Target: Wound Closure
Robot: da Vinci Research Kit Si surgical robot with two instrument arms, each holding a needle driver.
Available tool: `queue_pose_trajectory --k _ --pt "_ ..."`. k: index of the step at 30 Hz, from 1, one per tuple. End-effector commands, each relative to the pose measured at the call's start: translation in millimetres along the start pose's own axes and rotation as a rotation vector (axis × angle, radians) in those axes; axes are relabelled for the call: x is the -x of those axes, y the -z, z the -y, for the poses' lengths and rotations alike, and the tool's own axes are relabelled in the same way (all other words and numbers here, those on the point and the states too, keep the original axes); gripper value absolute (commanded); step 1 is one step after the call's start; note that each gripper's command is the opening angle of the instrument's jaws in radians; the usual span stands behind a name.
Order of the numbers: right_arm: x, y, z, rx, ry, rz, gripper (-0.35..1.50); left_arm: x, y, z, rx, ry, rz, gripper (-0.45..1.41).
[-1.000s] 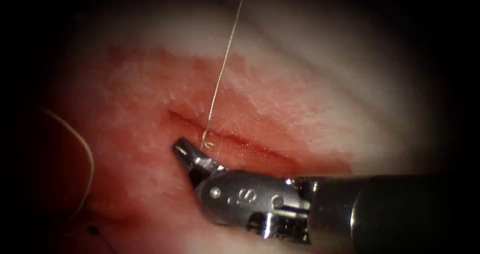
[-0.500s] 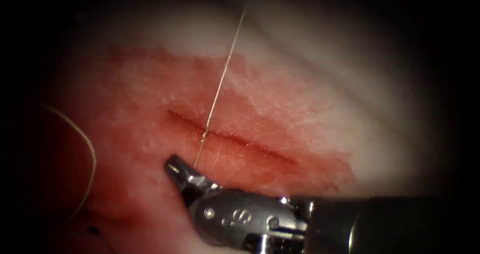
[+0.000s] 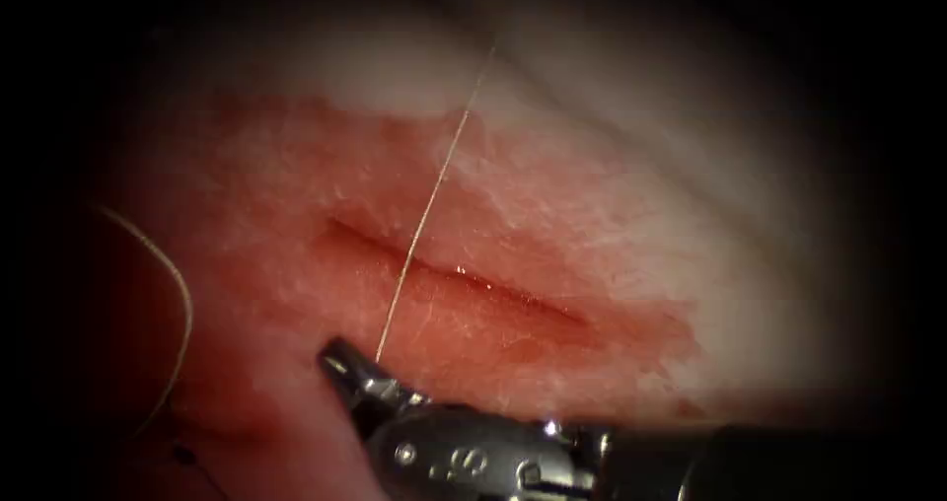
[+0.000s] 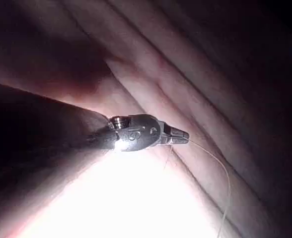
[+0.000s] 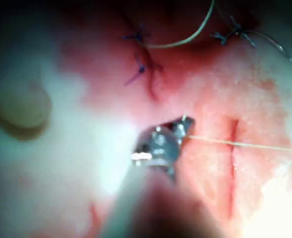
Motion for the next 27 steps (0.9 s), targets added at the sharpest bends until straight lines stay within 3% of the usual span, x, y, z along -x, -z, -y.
queue_pose_trajectory --k 1,7,14,19,21,23,27 --pt "0.4 -0.6 1.0 -0.007 0.002 0.003 -0.35 0.4 -0.8 0.3 0.0 -0.003 -0.002 -0.35" --pt "1.2 -0.8 2.1 -0.025 0.013 0.014 -0.35 0.6 -1.6 0.6 0.002 -0.005 -0.004 -0.35" --pt "0.1 -0.9 0.2 0.006 0.003 -0.053 -0.35 0.3 -0.5 -1.0 0.04 0.006 -0.014 -0.35" --pt "-0.2 -0.8 -0.1 -0.002 0.048 -0.093 0.46 -1.7 1.4 -3.1 0.07 0.029 -0.028 -0.35" --pt "-1.0 -0.4 -1.3 -0.045 0.042 -0.106 1.04 -3.8 3.1 -5.3 0.098 0.053 -0.042 -0.35" --pt "-1.7 0.6 -3.1 -0.097 0.038 -0.098 1.2 -5.5 4.7 -7.6 0.122 0.073 -0.051 -0.35" --pt "-2.3 2.1 -5.3 -0.142 0.034 -0.102 1.21 -8.0 7.6 -11.0 0.116 0.083 -0.039 -0.35"
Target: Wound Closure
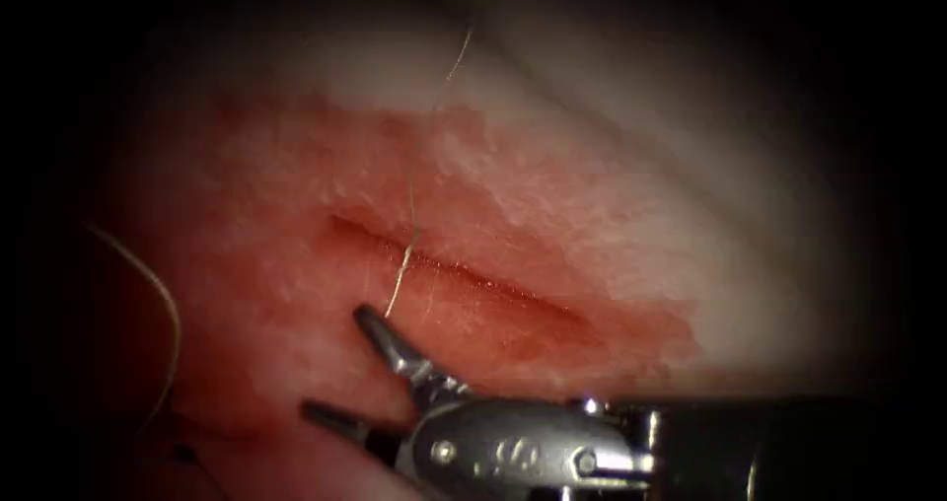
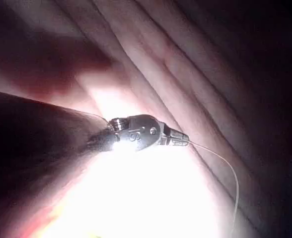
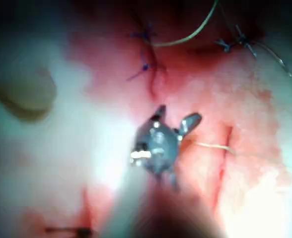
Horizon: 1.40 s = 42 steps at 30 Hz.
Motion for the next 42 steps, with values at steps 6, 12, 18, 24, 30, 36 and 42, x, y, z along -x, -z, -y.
queue_pose_trajectory --k 6,12,18,24,30,36,42 --pt "0.0 0.5 -3.6 -0.071 -0.003 -0.073 0.93 -3.4 3.4 -6.9 -0.045 -0.028 0.022 -0.35" --pt "1.2 -3.2 -6.4 -0.163 -0.155 -0.088 0.69 -5.0 6.2 -15.2 -0.076 -0.031 0.013 -0.35" --pt "2.7 -7.4 -8.9 -0.205 -0.153 -0.105 0.36 -5.5 7.0 -19.5 -0.106 -0.032 -0.016 -0.35" --pt "4.0 -10.5 -9.1 -0.244 -0.164 -0.106 0.14 -5.4 6.9 -21.9 -0.111 -0.038 -0.054 -0.35" --pt "3.3 -13.1 -9.3 -0.264 -0.177 -0.131 -0.1 -3.7 6.4 -24.9 -0.12 0.002 -0.134 -0.35" --pt "2.1 -14.7 -10.8 -0.249 -0.226 -0.206 -0.23 -1.6 6.2 -26.9 -0.104 0.041 -0.196 -0.35" --pt "0.8 -15.1 -12.1 -0.265 -0.305 -0.288 -0.32 -1.3 6.4 -26.9 -0.106 0.072 -0.256 -0.35"
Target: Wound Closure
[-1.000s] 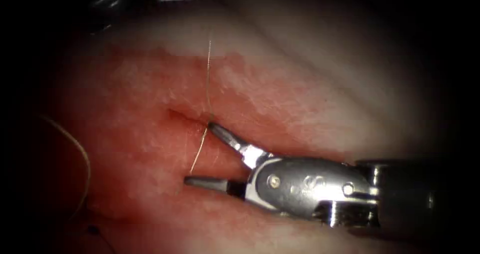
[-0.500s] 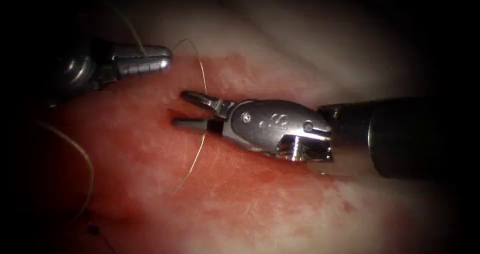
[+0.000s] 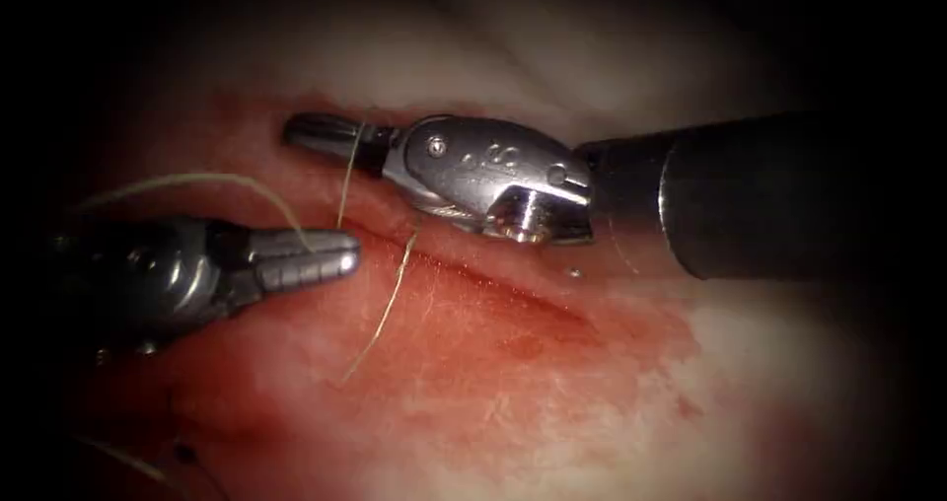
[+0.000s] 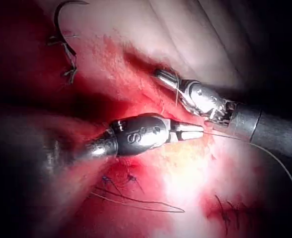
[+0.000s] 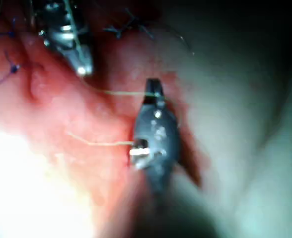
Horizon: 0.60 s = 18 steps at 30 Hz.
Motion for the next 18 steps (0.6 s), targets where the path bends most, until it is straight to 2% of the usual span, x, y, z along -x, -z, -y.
queue_pose_trajectory --k 1,5,6,10,18 --pt "0.3 -1.0 -0.1 -0.017 -0.026 -0.021 -0.32 0.8 -0.3 -0.2 0.0 0.018 -0.01 -0.35" --pt "0.5 -1.3 -0.6 -0.051 -0.105 -0.098 -0.35 0.8 -0.3 -0.2 -0.003 0.06 -0.042 -0.35" --pt "0.7 -1.5 -1.0 -0.087 -0.146 -0.152 -0.35 0.8 -0.2 0.0 -0.023 0.097 -0.045 -0.35" --pt "0.8 -1.4 -1.3 -0.121 -0.164 -0.201 -0.35 0.8 0.4 0.6 -0.064 0.147 -0.039 -0.35" --pt "0.8 0.0 -1.3 -0.126 -0.17 -0.264 -0.35 1.3 3.0 2.0 -0.178 0.229 -0.024 -0.35"
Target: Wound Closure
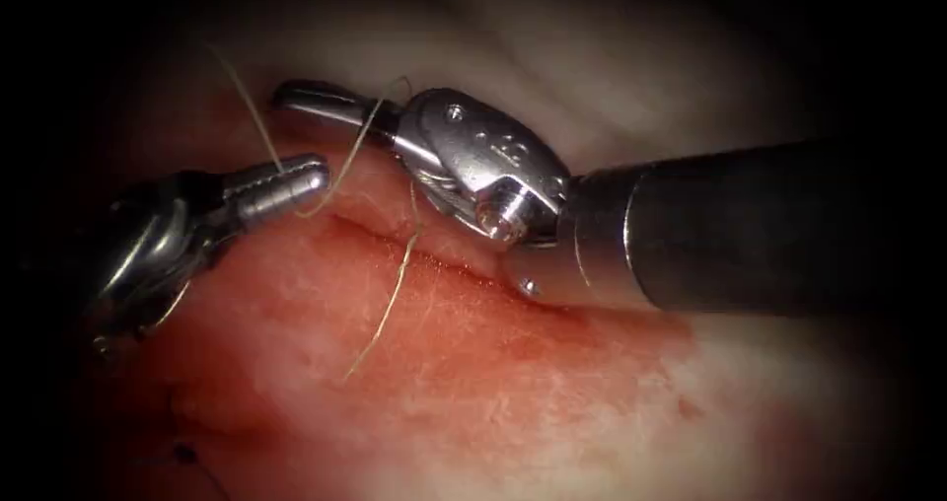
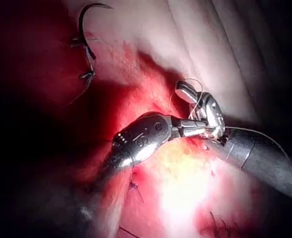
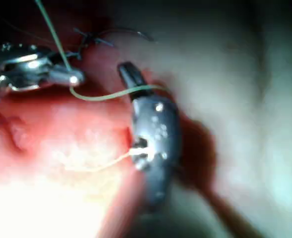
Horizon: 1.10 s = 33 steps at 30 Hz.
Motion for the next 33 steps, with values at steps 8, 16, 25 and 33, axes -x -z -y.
queue_pose_trajectory --k 8,16,25,33 --pt "-0.4 0.3 0.0 -0.011 -0.005 -0.04 -0.35 2.6 1.6 2.3 -0.124 -0.001 0.057 -0.35" --pt "-1.4 1.6 0.2 -0.023 0.027 -0.061 -0.35 2.9 1.9 2.6 -0.216 -0.041 0.243 -0.35" --pt "-1.0 1.7 0.5 -0.197 0.004 -0.019 -0.35 4.3 1.5 3.6 -0.181 0.011 0.33 -0.35" --pt "-1.1 1.7 0.7 -0.355 0.031 0.041 -0.35 7.2 1.3 6.0 -0.164 0.038 0.362 -0.35"
